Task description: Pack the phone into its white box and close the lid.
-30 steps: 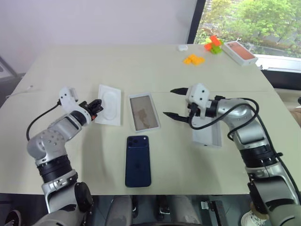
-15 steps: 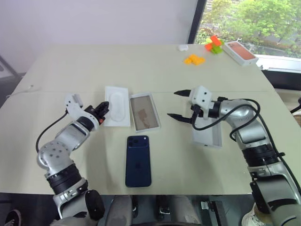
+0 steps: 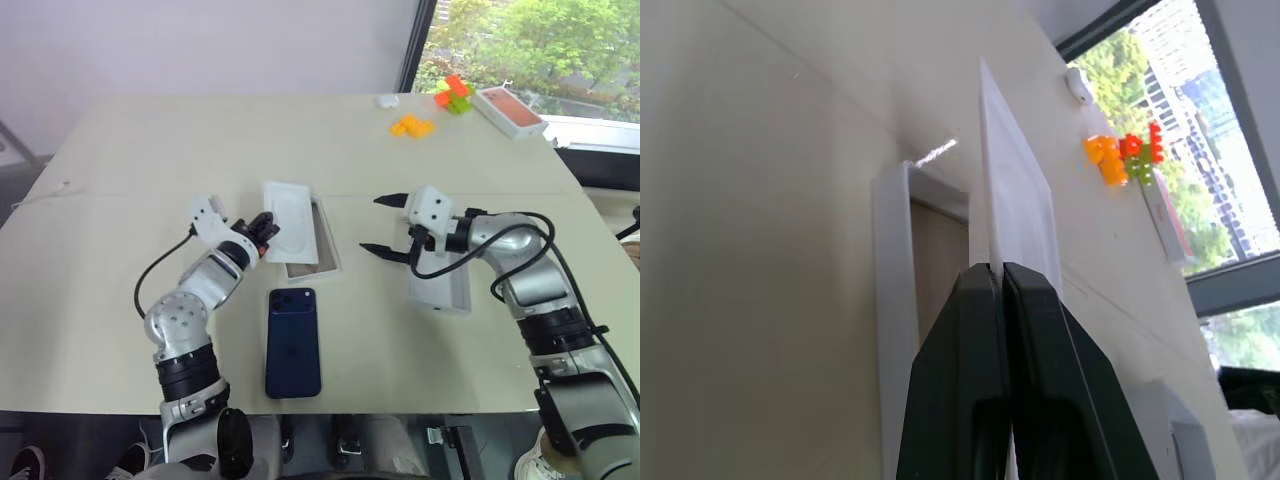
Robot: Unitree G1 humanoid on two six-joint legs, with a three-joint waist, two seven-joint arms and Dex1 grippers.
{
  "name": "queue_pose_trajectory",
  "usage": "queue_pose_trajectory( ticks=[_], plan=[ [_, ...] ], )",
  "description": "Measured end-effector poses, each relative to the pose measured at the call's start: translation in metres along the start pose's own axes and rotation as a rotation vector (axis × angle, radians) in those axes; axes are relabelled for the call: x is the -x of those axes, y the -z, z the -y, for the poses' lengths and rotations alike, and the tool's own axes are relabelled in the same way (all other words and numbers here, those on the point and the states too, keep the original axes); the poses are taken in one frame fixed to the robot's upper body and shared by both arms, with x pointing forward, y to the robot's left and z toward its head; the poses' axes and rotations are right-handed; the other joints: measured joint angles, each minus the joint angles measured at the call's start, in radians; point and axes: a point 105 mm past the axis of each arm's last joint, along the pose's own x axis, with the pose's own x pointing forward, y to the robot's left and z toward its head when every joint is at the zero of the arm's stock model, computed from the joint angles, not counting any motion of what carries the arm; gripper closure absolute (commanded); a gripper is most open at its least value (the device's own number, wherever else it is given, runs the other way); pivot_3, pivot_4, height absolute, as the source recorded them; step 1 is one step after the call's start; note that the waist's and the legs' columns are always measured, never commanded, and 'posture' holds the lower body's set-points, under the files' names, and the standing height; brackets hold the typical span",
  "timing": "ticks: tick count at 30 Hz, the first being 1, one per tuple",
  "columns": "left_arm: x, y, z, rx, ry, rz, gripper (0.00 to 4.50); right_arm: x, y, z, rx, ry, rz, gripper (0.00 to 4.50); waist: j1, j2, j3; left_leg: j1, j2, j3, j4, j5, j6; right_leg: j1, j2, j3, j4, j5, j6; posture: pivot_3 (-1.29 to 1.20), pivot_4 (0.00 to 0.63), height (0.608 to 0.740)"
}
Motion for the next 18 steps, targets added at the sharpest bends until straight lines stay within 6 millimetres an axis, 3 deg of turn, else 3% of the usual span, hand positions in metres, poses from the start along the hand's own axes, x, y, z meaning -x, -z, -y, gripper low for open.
queue_pose_trajectory(
  ticks=[8, 18],
  plan=[
    [-0.006, 0.019, 0.005, -0.025, -0.003, -0.052, 4.46, 0.000, 0.001, 0.000, -0.001, 0.003, -0.001, 0.00, -0.001, 0.000, 0.000, 0.000, 0.000, 0.000, 0.000, 0.000, 0.001, 0.000, 0.000, 0.000, 0.000, -0.001, 0.003, 0.00, 0.150, 0.737],
    [-0.009, 0.018, -0.001, -0.012, -0.045, -0.010, 4.46, 0.000, 0.001, 0.000, 0.000, 0.006, -0.002, 0.00, 0.000, 0.000, 0.000, 0.000, 0.000, 0.000, 0.000, -0.002, 0.003, 0.000, 0.000, 0.000, 0.000, -0.002, 0.003, 0.00, 0.150, 0.737]
  ],
)
